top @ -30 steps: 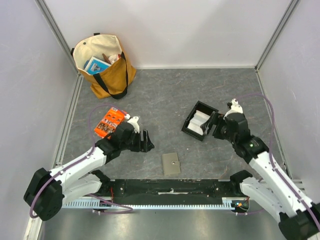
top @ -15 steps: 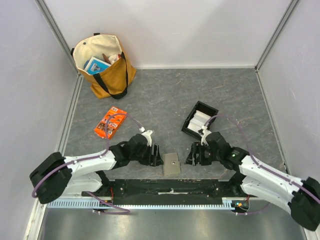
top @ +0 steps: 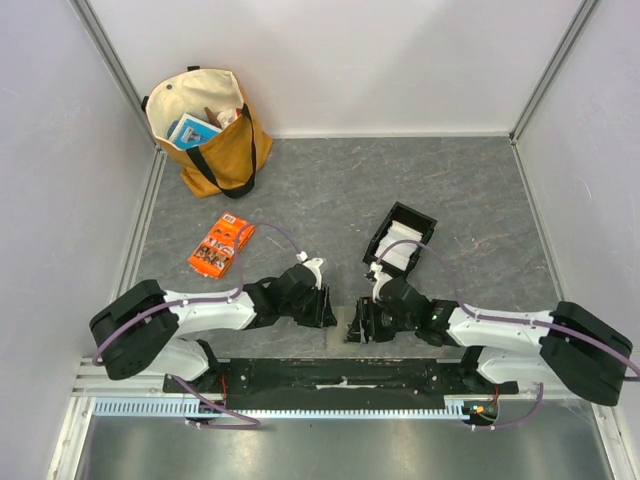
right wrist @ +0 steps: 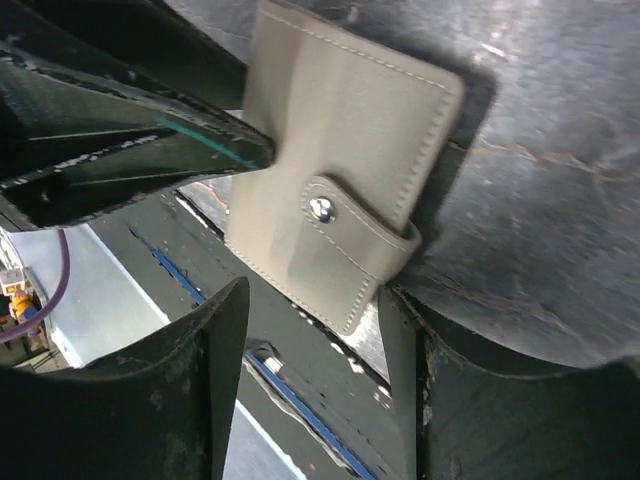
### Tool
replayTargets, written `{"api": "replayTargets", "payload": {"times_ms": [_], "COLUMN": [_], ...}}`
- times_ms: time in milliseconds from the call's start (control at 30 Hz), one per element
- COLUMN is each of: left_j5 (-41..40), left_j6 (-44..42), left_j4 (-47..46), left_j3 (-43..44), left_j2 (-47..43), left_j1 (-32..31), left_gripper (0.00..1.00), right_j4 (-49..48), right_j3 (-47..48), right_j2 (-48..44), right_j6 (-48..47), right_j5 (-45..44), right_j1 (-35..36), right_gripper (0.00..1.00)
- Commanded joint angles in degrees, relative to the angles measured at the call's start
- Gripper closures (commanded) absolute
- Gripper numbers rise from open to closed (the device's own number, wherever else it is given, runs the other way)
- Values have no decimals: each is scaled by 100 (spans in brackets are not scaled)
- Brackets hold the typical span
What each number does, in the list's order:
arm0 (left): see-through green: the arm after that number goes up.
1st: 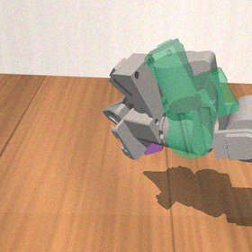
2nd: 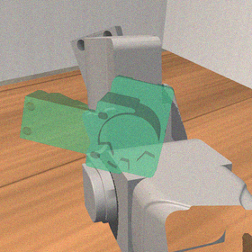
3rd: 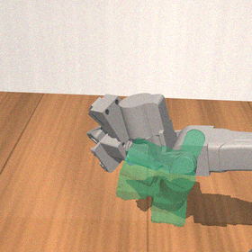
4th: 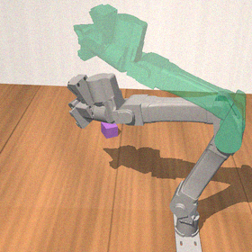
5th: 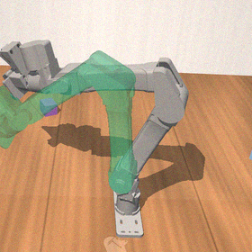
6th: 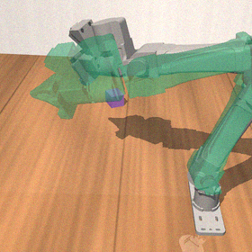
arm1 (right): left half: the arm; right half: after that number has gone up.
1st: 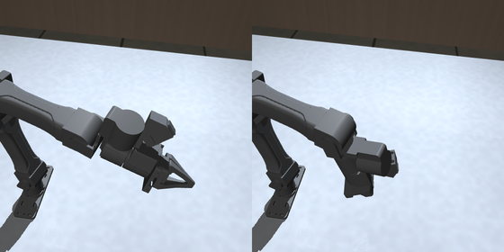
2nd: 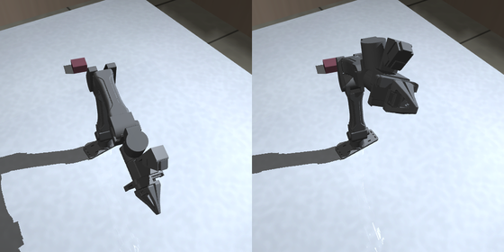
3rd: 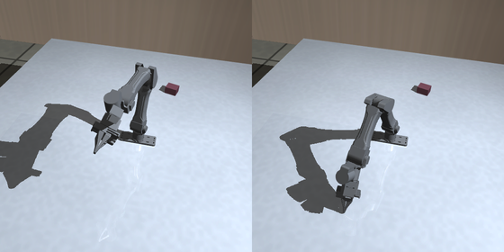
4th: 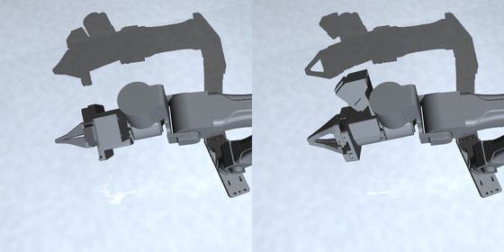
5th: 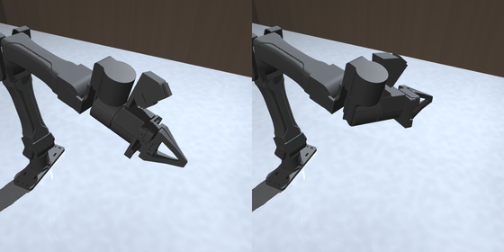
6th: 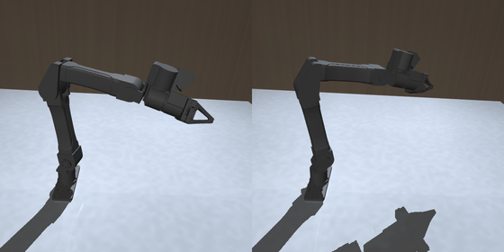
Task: Put the credit cards into the card holder
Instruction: Open the card holder at the center of the board.
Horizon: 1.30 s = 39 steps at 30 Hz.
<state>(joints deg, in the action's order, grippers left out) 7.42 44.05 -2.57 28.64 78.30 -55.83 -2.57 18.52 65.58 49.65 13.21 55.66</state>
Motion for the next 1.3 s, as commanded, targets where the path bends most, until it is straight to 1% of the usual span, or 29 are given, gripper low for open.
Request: {"api": "replayTargets", "payload": {"times_ms": [0,33,100,200,267,333,400,500,567,600,633,700,800,900,1033,1167,1267], "left_j5": [-390,-443,-557,-898,-1049,-1146,-1313,-1559,-1516,-1489,-1446,-1323,-1138,-875,-523,-435,-513], "left_j6": [-230,-344,-607,-1002,-1240,-1451,-1583,-1593,-1549,-1505,-1470,-1409,-1259,-1198,-1188,-1180,-1171], "left_j4": [63,107,203,485,634,704,889,1083,1057,1039,1039,1030,960,644,301,274,274], "left_j3": [396,492,729,1098,1380,1582,1723,1610,1373,1241,1162,934,608,309,168,194,186], "left_j2": [202,238,369,589,747,870,967,793,530,389,283,55,-183,-350,-342,-245,-324], "left_j1": [-24,-24,-24,-6,37,90,125,195,283,318,336,345,345,345,354,345,345], "left_gripper": [60,62,64,64,64,62,61,58,53,48,44,40,37,36,34,34,33], "right_j4": [-559,-630,-736,-912,-921,-685,-272,439,722,792,836,811,749,389,144,2,11], "right_j3": [90,134,239,397,502,643,723,740,723,705,697,705,802,881,969,986,995], "right_j2": [516,665,859,1131,1237,1264,1063,405,-26,-176,-282,-353,-257,-73,156,227,192], "right_j6": [229,273,326,414,458,484,415,125,-68,-200,-323,-525,-930,-1299,-1589,-1704,-1792], "right_j5": [-398,-416,-521,-679,-863,-1144,-1635,-2190,-2480,-2516,-2508,-2403,-2183,-1552,-1165,-856,-733], "right_j1": [296,366,507,691,849,929,947,947,929,894,851,684,420,122,-125,-310,-354], "right_gripper": [41,44,45,47,46,44,43,39,38,38,38,39,44,44,45,46,46]}}
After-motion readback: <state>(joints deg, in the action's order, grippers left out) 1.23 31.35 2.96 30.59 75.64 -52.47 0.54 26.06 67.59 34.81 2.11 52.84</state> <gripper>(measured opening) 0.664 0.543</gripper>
